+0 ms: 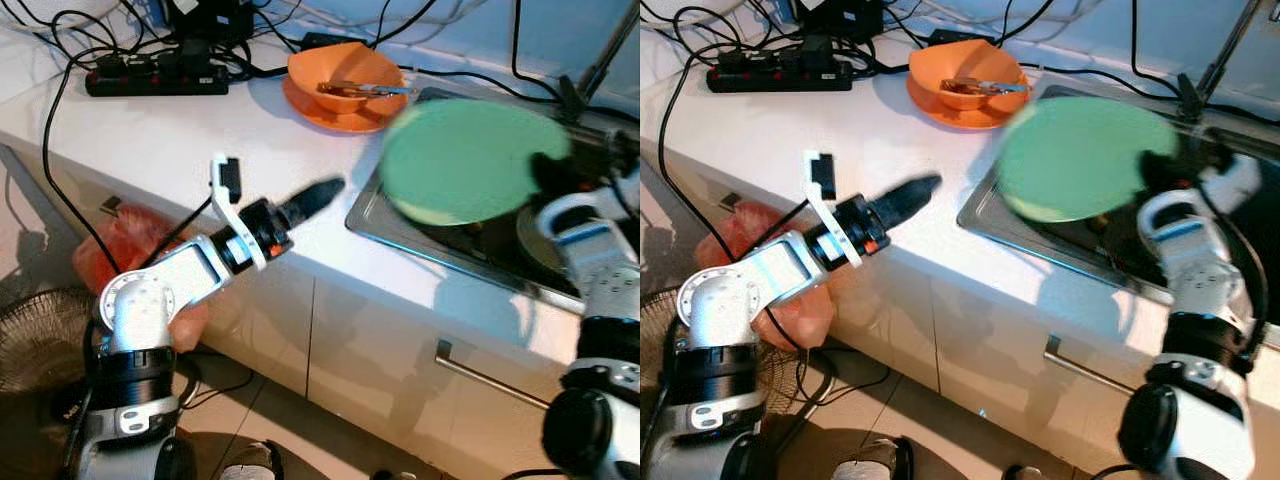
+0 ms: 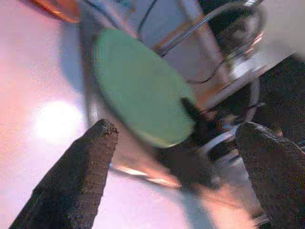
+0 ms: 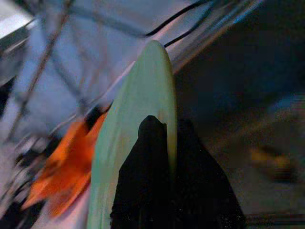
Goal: Kitchen organization
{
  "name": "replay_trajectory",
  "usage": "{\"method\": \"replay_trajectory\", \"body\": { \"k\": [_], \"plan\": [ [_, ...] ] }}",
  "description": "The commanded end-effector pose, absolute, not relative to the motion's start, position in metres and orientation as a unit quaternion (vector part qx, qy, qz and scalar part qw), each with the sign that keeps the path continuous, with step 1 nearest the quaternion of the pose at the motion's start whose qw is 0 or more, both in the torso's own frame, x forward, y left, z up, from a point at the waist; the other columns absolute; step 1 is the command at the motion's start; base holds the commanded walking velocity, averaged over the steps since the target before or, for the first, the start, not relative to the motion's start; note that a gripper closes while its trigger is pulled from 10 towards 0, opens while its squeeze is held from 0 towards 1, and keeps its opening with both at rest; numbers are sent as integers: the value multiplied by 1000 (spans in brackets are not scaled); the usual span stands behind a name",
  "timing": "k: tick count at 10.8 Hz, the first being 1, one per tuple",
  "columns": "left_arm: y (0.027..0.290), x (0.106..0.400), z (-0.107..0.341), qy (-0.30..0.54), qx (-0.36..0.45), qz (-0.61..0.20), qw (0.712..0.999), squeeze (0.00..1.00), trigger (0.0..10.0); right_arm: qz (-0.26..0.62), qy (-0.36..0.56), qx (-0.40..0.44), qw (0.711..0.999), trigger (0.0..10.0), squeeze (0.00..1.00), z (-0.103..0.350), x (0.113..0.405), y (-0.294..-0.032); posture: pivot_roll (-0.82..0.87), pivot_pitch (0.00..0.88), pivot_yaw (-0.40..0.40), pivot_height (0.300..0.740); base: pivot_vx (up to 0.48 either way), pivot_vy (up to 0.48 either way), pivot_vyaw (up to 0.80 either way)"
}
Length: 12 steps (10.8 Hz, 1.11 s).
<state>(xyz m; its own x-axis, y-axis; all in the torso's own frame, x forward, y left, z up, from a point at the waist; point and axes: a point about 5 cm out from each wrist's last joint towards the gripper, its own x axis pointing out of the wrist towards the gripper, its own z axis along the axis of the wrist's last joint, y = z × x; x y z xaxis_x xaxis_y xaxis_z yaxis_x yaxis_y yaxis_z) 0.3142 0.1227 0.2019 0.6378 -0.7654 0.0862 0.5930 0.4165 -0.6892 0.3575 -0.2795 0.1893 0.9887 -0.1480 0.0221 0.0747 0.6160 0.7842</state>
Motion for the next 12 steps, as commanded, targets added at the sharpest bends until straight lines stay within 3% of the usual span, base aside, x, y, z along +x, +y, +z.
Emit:
{"method": "replay_trajectory", "body": {
  "k": [1, 3, 4, 5, 9, 10, 11, 12],
  "plan": [
    [122, 313, 202, 118, -330, -407, 844, 1000, 10000, -89, -43, 420, 902, 0, 0, 190, 356, -288, 90, 96, 3, 740, 0, 0, 0],
    [128, 317, 200, 98, -224, -364, 899, 1000, 10000, -171, -24, 378, 910, 0, 0, 177, 354, -305, 97, 97, -2, 740, 0, 0, 0],
    [129, 321, 202, 78, -183, -344, 918, 949, 10000, -189, -8, 351, 917, 0, 0, 170, 355, -306, 99, 97, -2, 740, 0, 0, 0],
    [127, 322, 203, 68, -177, -340, 921, 949, 10000, -192, 4, 338, 921, 0, 0, 165, 355, -304, 101, 96, -2, 740, 0, 0, 0],
    [103, 317, 201, 51, -96, -397, 911, 773, 10000, -174, 100, 187, 962, 0, 0, 130, 359, -279, 102, 90, 8, 740, 0, 0, 0],
    [98, 316, 201, 50, -91, -406, 908, 753, 10000, -150, 133, 166, 966, 8314, 0, 119, 359, -268, 103, 90, 9, 740, 0, 0, 0],
    [96, 317, 201, 48, -85, -408, 908, 753, 10000, -135, 154, 153, 967, 8314, 0, 112, 360, -260, 103, 90, 9, 740, 0, 0, 0],
    [93, 318, 201, 45, -80, -414, 906, 753, 10000, -121, 170, 147, 967, 10000, 0, 108, 361, -253, 103, 89, 9, 740, 0, 0, 0]
  ]
}}
